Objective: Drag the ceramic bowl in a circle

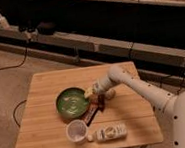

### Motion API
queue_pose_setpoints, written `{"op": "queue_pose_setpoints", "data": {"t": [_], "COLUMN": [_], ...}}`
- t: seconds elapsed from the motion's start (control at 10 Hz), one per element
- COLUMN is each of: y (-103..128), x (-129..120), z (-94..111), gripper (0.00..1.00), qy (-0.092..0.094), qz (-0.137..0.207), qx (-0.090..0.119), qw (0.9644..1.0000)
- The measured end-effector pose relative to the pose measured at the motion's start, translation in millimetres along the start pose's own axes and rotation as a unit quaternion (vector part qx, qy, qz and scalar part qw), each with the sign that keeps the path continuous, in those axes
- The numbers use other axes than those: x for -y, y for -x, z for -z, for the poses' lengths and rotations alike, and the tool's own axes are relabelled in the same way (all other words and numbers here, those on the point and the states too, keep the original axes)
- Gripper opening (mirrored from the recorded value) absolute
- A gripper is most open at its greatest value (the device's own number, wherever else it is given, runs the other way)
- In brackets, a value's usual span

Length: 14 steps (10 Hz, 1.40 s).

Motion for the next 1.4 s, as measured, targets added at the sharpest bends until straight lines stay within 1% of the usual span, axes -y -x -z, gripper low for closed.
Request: {"op": "queue_pose_setpoints", "data": {"t": [0.1,0.2,0.3,0.5,0.6,0.7,0.8,0.9,1.1,1.2,1.3,1.4], "y": [-16.3,-29.8,-42.4,-70.5,-81.9,-92.8,-101.2,-106.8,-106.3,-99.6,-89.5,-76.5], "x": [-9.2,-15.1,-18.4,-18.1,-16.5,-8.4,5.5,25.9,59.1,79.3,99.0,113.8], "z": [10.0,15.4,14.9,-6.4,-16.2,-29.8,-44.0,-62.0,-90.9,-107.3,-122.3,-133.2], "gripper": [0.0,0.0,0.0,0.0,0.0,0.0,0.0,0.0,0.0,0.0,0.0,0.0], "qy": [0.006,0.012,0.019,0.042,0.046,0.046,0.04,0.029,0.006,-0.012,-0.029,-0.043], "qz": [-0.009,-0.013,-0.014,-0.011,-0.011,-0.008,0.004,0.021,0.049,0.063,0.082,0.1], "qx": [-0.02,-0.032,-0.035,-0.02,-0.013,-0.002,0.009,0.024,0.05,0.068,0.087,0.107], "qw": [0.9997,0.9993,0.9991,0.9989,0.9988,0.9989,0.9992,0.9991,0.9975,0.9956,0.9924,0.9882]}}
